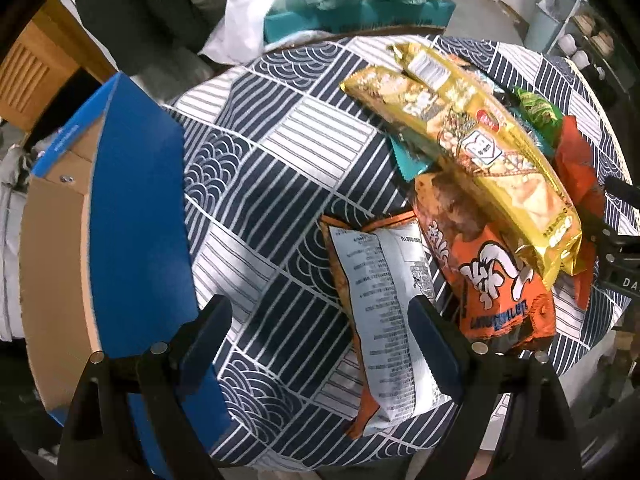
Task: Organize snacks
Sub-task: 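Grasp the white chip bag with the left tool while the right tool grasps the red-orange bag, then carry both bags over the cardboard box and release them inside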
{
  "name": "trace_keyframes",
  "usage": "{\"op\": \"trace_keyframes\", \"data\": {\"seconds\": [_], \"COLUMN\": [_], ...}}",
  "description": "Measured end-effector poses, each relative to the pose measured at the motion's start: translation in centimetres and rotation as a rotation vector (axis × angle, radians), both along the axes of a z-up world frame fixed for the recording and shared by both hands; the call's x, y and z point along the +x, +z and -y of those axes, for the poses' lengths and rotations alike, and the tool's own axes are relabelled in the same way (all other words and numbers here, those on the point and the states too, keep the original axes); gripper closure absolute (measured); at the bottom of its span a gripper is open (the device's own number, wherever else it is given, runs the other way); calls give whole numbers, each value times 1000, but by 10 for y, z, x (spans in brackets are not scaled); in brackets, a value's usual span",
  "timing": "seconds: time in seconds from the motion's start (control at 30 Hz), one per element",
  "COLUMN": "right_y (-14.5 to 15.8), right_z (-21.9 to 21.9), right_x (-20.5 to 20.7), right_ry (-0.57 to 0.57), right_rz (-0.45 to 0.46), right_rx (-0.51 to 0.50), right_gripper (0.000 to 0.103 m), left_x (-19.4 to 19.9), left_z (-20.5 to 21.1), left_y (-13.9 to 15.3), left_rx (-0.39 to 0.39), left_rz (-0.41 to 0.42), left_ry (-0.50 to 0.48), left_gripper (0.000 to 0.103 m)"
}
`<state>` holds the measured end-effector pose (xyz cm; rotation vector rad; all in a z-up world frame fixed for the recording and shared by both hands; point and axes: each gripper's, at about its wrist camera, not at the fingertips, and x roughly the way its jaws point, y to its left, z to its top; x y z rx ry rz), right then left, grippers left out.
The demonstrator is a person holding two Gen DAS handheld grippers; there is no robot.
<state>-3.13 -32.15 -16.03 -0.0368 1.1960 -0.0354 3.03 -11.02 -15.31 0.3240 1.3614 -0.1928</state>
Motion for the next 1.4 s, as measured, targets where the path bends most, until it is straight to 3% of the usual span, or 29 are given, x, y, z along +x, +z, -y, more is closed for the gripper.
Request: {"op": "trace_keyframes", "data": {"seconds": [0.13, 0.2, 0.27, 0.4, 0.5, 0.73, 0.8, 0.87, 0.97, 1.03, 1.2, 1.4], "right_y": [-5, -6, -7, -1, 10, 23, 24, 25, 25, 27, 34, 49], "right_z": [-2, -2, -1, -6, -7, -9, -11, -13, -14, -15, -17, -22], "right_x": [1, 2, 1, -3, -8, -14, -16, -17, -19, -21, -23, -26], "right_ry": [6, 8, 5, 10, 7, -11, -6, -3, -1, -2, -4, -3], "right_rz": [-5, -7, -15, -13, 9, 20, 24, 24, 24, 25, 41, 76], "right_rx": [18, 44, 81, 64, 68, 93, 84, 79, 67, 59, 61, 69], "right_gripper": [12, 30, 35, 56, 63, 63, 64, 66, 67, 69, 76, 76], "left_x": [0, -1, 0, 6, 6, 1, 3, 1, -1, -3, -2, -12], "left_z": [4, 5, 7, 10, 13, 23, 20, 18, 19, 21, 12, 0], "left_y": [-9, -15, -20, -29, -34, -52, -56, -56, -52, -48, -41, -6], "left_rx": [8, 14, 5, -14, -19, -26, -75, -123, -115, -81, -96, -107], "left_rz": [-8, -20, -35, -63, -75, -112, -129, -148, -122, -80, -69, 20], "left_ry": [-7, -12, -12, -9, -22, -40, -33, -24, -38, -60, -36, -33], "left_gripper": [12, 12, 12, 12, 12, 15, 24, 48, 58, 62, 64, 64]}}
